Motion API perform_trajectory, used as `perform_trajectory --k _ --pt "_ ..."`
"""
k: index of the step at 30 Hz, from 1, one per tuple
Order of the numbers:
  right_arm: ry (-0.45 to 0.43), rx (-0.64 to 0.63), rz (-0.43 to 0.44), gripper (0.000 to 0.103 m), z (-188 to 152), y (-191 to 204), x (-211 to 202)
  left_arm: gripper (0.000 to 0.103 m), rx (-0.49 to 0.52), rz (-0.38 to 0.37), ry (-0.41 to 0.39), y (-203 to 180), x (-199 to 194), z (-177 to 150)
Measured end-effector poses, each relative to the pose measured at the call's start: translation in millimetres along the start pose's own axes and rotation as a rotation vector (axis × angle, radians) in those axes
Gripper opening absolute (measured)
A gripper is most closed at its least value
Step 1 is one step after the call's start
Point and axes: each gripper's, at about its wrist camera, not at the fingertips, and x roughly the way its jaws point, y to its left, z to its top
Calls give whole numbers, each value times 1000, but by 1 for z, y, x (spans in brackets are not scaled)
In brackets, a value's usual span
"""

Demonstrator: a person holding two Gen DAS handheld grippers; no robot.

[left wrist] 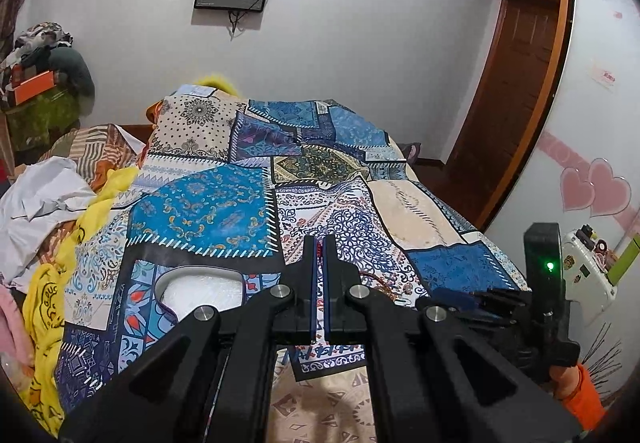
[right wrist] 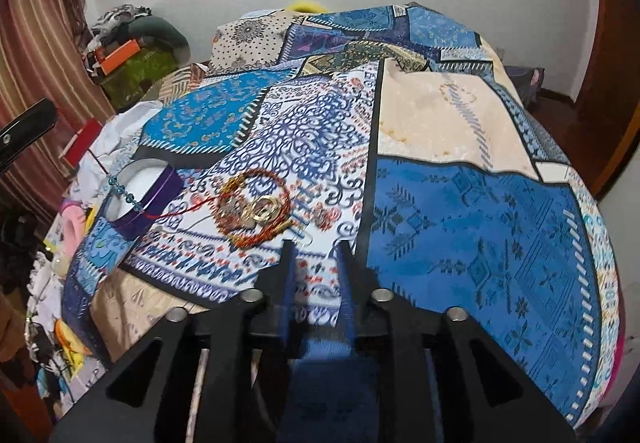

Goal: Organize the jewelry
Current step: 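Lift the red bracelet with the left tool toward the white heart dish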

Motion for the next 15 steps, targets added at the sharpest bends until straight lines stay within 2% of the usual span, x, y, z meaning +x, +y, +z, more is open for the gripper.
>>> perform_trajectory --k 5,8,10,11,15 --pt "-29 -49 -46 26 8 4 7 1 -4 11 -2 3 2 0" --pt "-5 -64 -49 25 9 4 18 1 -8 21 -3 6 2 -1" --pt "2 -63 -43 19 8 3 22 1 -10 27 -3 8 2 -1" --pt "0 -63 -36 11 7 3 22 1 -12 31 -4 9 2 -1" --pt "-5 -58 -30 9 8 5 16 1 -28 43 -11 17 -1 1"
